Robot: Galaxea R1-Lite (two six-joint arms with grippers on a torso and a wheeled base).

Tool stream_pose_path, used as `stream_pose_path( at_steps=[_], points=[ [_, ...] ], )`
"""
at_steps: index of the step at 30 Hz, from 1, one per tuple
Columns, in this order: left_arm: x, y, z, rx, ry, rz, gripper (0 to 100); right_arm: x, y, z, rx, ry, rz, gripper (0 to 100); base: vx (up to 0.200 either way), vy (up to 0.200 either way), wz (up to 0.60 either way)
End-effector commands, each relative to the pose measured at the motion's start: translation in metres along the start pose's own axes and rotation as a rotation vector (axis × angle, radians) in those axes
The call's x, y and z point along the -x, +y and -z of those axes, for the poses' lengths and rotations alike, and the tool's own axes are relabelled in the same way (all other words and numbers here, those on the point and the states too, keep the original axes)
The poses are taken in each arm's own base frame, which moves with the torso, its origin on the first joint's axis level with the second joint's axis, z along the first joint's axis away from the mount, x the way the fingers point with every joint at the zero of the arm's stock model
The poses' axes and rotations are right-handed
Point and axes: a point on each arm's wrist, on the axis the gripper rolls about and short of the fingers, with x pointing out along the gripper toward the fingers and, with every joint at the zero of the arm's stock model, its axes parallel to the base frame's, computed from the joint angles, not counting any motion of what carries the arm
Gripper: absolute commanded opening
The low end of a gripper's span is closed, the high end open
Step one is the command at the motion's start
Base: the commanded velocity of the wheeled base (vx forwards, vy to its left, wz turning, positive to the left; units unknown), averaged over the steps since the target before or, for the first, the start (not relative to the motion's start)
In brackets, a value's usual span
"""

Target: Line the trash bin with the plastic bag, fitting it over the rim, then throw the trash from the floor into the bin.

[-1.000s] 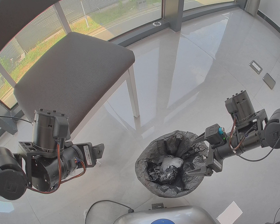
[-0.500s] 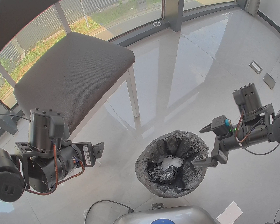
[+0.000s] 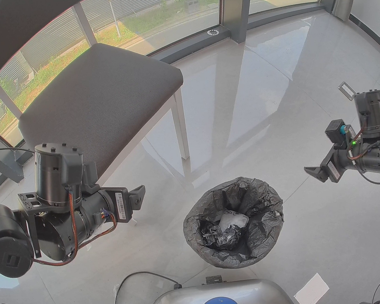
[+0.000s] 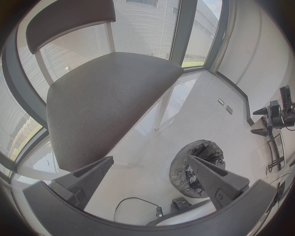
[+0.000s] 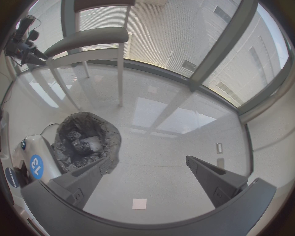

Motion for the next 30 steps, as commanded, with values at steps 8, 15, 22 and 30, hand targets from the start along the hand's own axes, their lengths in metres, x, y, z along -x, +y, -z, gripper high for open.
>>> stream_pose_path(
  at_steps=[8,15,22,30],
  points=[
    [0.005,0.0,-0.013,0.032,-0.086,0.014,100,0.072,-0.004,0.032,-0.069,-0.024,0.16,100,0.0,0.0,0.0],
    [0.028,0.025,-0.036,0.093,-0.233,-0.036,100,0.121,-0.016,0.048,-0.139,-0.069,0.338,100,0.0,0.0,0.0],
    [0.069,0.061,-0.05,0.129,-0.367,-0.134,100,0.178,-0.03,0.056,-0.217,-0.193,0.527,100,0.0,0.0,0.0],
    [0.149,0.085,-0.037,0.15,-0.444,-0.154,100,0.26,0.002,0.103,-0.298,-0.223,0.637,100,0.0,0.0,0.0]
  ],
)
